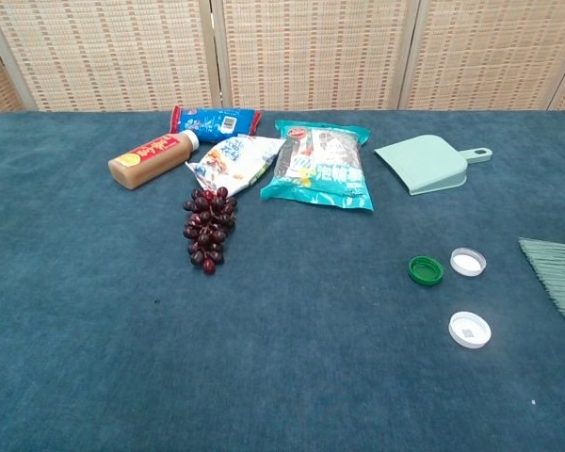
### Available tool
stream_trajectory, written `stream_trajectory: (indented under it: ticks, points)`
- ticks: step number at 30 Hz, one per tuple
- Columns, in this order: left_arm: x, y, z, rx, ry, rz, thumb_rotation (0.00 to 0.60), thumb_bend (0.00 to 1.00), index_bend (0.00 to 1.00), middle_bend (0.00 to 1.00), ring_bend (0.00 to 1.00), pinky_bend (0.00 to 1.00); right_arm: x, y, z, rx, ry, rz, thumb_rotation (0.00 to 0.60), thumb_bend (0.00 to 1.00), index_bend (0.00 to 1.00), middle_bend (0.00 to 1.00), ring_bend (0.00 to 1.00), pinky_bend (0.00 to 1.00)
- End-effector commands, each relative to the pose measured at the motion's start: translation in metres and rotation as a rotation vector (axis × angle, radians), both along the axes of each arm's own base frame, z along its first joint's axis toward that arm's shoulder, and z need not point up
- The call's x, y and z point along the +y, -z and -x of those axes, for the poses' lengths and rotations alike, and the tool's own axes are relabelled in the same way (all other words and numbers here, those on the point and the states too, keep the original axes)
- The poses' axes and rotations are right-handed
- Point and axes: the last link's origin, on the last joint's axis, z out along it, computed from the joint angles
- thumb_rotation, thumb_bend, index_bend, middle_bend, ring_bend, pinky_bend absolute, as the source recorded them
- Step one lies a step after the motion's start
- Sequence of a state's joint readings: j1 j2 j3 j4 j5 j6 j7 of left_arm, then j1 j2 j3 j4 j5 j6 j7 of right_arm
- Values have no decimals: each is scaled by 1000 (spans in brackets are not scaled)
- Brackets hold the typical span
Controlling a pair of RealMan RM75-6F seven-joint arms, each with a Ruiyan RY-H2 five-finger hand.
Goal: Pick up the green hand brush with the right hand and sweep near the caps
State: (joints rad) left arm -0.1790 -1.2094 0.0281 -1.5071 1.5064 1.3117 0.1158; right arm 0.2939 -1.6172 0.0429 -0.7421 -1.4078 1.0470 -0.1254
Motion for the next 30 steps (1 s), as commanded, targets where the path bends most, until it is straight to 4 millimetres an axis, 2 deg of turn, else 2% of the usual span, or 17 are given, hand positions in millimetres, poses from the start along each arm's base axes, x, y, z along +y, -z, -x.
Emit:
stream_trajectory:
  ticks: [1,8,12,16,19,23,30]
  points:
    - [0,-1,0,-1,0,-1,600,428,0,0,0,90,-1,0,-1,-2,0,7,600,381,757,628,258,0]
    - [-1,-1,-2,-3,3,-3,600,427,0,0,0,90,-1,-13,-11,10,-99,43,600,477,938,809,446,0]
    - [0,1,-2,-1,3,-1,600,428,0,0,0,89,-2,-29,-23,48,-184,42,600,499,973,838,487,0]
    - [1,1,-2,-4,4,-6,600,428,0,0,0,89,-3,-45,-45,69,-277,44,600,523,991,852,519,0]
    - [0,0,-3,-8,5,-7,600,428,0,0,0,90,0,-56,-69,92,-347,27,600,538,998,860,539,0]
    - [0,1,-3,-10,2,-3,600,428,0,0,0,90,4,-61,-115,176,-456,-31,600,539,1000,862,540,0]
    - [0,2,-4,-11,7,1,600,428,0,0,0,90,12,-39,-206,346,-655,-113,600,539,1000,865,541,0]
